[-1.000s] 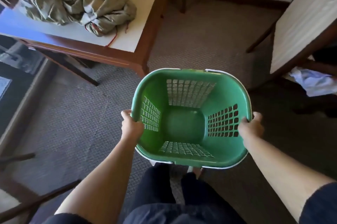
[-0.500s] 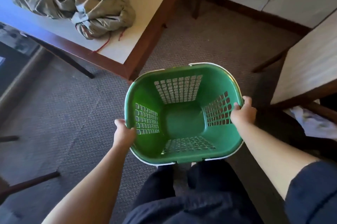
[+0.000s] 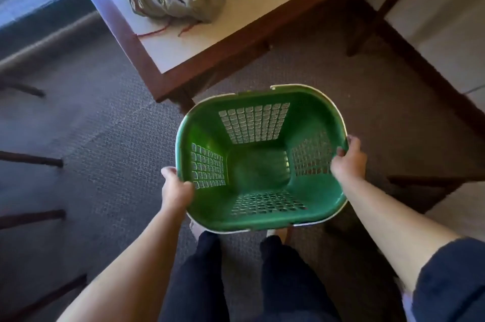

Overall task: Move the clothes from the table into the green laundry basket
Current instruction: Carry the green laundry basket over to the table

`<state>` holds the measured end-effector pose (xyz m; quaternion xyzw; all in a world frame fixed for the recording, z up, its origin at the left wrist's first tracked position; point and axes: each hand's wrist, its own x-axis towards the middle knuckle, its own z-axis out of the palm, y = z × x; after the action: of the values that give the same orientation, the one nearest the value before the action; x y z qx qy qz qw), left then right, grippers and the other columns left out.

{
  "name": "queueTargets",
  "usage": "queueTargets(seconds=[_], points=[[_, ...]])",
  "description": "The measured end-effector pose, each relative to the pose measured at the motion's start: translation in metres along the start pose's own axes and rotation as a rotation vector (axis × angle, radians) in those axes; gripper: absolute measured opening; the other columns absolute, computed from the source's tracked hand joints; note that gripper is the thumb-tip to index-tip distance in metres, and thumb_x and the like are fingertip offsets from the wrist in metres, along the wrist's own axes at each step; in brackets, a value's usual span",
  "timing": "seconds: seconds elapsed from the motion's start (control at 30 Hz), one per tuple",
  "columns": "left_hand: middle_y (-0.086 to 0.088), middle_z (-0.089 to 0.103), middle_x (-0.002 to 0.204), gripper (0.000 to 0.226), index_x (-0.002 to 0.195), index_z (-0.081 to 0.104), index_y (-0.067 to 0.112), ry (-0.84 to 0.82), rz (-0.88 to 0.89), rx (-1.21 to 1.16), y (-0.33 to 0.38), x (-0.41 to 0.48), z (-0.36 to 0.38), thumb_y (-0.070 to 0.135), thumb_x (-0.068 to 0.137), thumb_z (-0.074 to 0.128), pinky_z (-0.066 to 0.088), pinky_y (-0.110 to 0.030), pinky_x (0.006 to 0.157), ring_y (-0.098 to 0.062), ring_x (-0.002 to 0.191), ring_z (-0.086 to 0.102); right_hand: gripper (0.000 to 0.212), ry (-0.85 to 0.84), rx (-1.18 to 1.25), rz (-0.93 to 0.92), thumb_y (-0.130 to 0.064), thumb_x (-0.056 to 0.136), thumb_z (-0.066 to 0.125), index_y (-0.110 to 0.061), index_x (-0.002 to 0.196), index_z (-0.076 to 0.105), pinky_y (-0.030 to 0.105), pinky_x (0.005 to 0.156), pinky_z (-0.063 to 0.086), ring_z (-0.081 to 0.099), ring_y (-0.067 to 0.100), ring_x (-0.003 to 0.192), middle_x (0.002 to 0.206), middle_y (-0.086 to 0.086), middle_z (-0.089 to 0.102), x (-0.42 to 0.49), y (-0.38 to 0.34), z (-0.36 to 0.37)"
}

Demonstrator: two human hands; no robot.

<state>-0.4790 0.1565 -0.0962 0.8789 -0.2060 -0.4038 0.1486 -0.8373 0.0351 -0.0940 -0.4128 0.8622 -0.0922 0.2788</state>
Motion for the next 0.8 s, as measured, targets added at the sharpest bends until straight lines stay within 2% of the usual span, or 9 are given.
queueTargets(seconds=[0.17, 0.33, 0.43, 0.5, 0.57, 0.67, 0.73, 0.8], points=[[-0.012, 0.064, 0.1, 0.033, 0.113, 0.034, 0.019, 0.044, -0.045, -0.114, 0.0, -0.004, 0.039, 0.005, 0.093, 0.056, 0.056, -0.048, 0.087, -0.031, 0.095, 0.064, 0.066, -0.088, -0.016, -0.136, -0.004, 0.098, 0.051, -0.031, 0.156, 0.035, 0.053, 0.086, 0.06, 0.067, 0.043, 0.105, 0.122, 0.019, 0.066, 0.055, -0.022, 0.007], [-0.015, 0.062, 0.105, 0.034, 0.116, 0.032, 0.018, 0.097, -0.106, -0.209, -0.008, -0.001, 0.078, 0.001, 0.095, 0.052, 0.051, -0.043, 0.083, -0.033, 0.098, 0.063, 0.076, -0.137, -0.039, -0.249, 0.003, 0.095, 0.05, -0.034, 0.159, 0.031, 0.054, 0.095, 0.057, 0.065, 0.042, 0.113, 0.125, 0.016, 0.065, 0.092, -0.038, 0.021], [-0.015, 0.061, 0.108, 0.035, 0.12, 0.033, 0.016, 0.11, -0.117, -0.232, -0.013, 0.001, 0.095, -0.001, 0.096, 0.051, 0.046, -0.039, 0.084, -0.033, 0.101, 0.062, 0.085, -0.193, -0.072, -0.274, 0.006, 0.096, 0.048, -0.039, 0.162, 0.019, 0.047, 0.096, 0.057, 0.06, 0.039, 0.122, 0.149, 0.016, 0.05, 0.11, -0.044, 0.031], [-0.014, 0.061, 0.11, 0.034, 0.123, 0.033, 0.015, 0.112, -0.11, -0.235, -0.014, 0.001, 0.1, 0.0, 0.098, 0.052, 0.043, -0.037, 0.085, -0.032, 0.103, 0.06, 0.091, -0.24, -0.138, -0.283, 0.003, 0.096, 0.05, -0.042, 0.163, 0.01, 0.048, 0.095, 0.058, 0.057, 0.04, 0.125, 0.159, 0.016, 0.038, 0.118, -0.046, 0.036], [-0.015, 0.061, 0.115, 0.034, 0.126, 0.033, 0.015, 0.101, -0.112, -0.223, -0.011, 0.002, 0.104, 0.004, 0.1, 0.052, 0.043, -0.037, 0.085, -0.031, 0.105, 0.06, 0.088, -0.258, -0.253, -0.311, -0.004, 0.099, 0.051, -0.038, 0.164, 0.003, 0.052, 0.108, 0.049, 0.043, 0.044, 0.14, 0.168, 0.015, 0.02, 0.123, -0.045, 0.039], [-0.019, 0.058, 0.126, 0.04, 0.135, 0.032, 0.014, 0.079, -0.11, -0.194, 0.0, 0.002, 0.108, 0.008, 0.102, 0.053, 0.045, -0.04, 0.09, -0.033, 0.112, 0.06, 0.073, -0.272, -0.463, -0.402, -0.027, 0.108, 0.043, -0.028, 0.165, -0.003, 0.056, 0.127, 0.019, 0.009, 0.046, 0.156, 0.173, 0.011, -0.009, 0.125, -0.042, 0.043], [-0.024, 0.051, 0.136, 0.05, 0.144, 0.029, 0.011, 0.066, -0.114, -0.135, 0.008, 0.0, 0.109, 0.009, 0.101, 0.055, 0.045, -0.045, 0.1, -0.041, 0.12, 0.057, 0.069, -0.299, -0.503, -0.432, -0.035, 0.11, 0.037, -0.025, 0.165, -0.003, 0.054, 0.129, 0.003, -0.007, 0.044, 0.157, 0.172, 0.013, -0.017, 0.121, -0.042, 0.043], [-0.028, 0.038, 0.144, 0.064, 0.153, 0.022, 0.007, 0.055, -0.12, -0.062, 0.014, -0.004, 0.111, 0.009, 0.1, 0.057, 0.039, -0.049, 0.111, -0.047, 0.129, 0.05, 0.068, -0.322, -0.495, -0.461, -0.038, 0.11, 0.034, -0.023, 0.165, -0.004, 0.053, 0.129, -0.001, -0.01, 0.043, 0.157, 0.172, 0.013, -0.016, 0.111, -0.044, 0.04]])
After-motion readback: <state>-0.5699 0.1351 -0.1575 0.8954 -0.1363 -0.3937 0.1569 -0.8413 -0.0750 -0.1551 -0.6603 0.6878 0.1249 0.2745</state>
